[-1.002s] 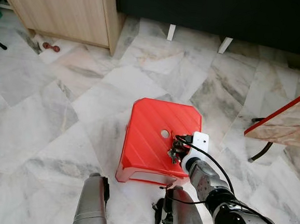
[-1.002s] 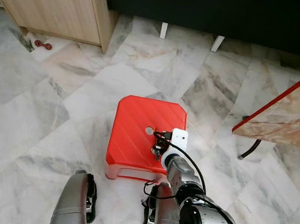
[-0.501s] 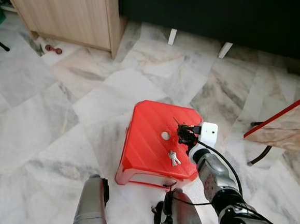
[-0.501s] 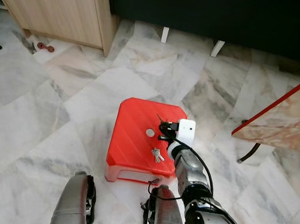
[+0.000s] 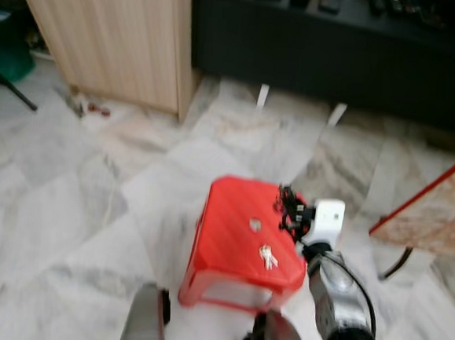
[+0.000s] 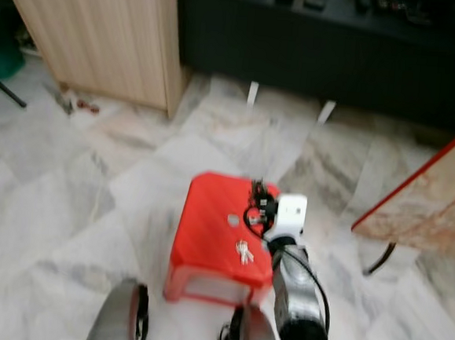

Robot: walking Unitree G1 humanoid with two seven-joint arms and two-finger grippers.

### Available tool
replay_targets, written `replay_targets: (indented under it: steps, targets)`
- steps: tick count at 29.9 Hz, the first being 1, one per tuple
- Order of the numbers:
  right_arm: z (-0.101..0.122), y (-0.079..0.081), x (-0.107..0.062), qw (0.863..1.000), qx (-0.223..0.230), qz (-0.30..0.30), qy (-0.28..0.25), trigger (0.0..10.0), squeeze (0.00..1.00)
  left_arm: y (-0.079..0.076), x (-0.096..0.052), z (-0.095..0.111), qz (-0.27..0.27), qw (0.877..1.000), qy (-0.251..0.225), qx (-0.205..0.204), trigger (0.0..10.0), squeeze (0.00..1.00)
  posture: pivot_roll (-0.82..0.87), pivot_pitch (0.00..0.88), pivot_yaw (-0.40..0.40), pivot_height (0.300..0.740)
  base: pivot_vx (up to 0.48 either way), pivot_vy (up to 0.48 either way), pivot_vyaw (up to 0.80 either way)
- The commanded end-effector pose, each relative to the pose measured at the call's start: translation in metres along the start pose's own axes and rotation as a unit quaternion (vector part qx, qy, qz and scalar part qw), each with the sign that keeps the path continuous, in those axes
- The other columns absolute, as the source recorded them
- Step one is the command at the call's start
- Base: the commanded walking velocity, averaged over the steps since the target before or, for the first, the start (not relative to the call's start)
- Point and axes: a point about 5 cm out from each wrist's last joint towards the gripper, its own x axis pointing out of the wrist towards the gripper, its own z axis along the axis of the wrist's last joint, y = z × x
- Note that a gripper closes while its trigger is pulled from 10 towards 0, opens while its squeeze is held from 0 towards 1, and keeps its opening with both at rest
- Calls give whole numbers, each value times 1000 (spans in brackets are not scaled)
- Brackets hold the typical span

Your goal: Hang keys on a hook

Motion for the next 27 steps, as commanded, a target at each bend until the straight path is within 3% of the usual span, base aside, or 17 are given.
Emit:
replay_targets:
  steps: [1, 7, 16, 20, 27]
  targets:
    - [0, -2, -7, 1000, 9, -12, -10, 10000, 0, -10, 4, 14, -16, 1000, -22, 12, 10000, 0, 102, 87, -100, 650, 0, 0, 0]
    - [4, 1, -12, 999, 6, -18, -28, 10000, 0, -7, 5, 16, -15, 1000, -17, 14, 10000, 0, 105, 63, -88, 650, 0, 0, 0]
    - [18, 2, -6, 998, 10, -29, -53, 10000, 0, 3, 5, 22, 5, 999, -29, 19, 10000, 0, 114, 26, -76, 713, 0, 0, 0]
    - [21, -1, -5, 997, 12, -38, -59, 10000, 0, 7, 5, 25, 12, 999, -35, 29, 10000, 0, 115, 13, -66, 738, 0, 0, 0]
    - [16, 0, -7, 998, 17, -42, -53, 10000, 0, 16, 4, 23, 24, 997, -23, 64, 10000, 0, 121, 0, -56, 740, 0, 0, 0]
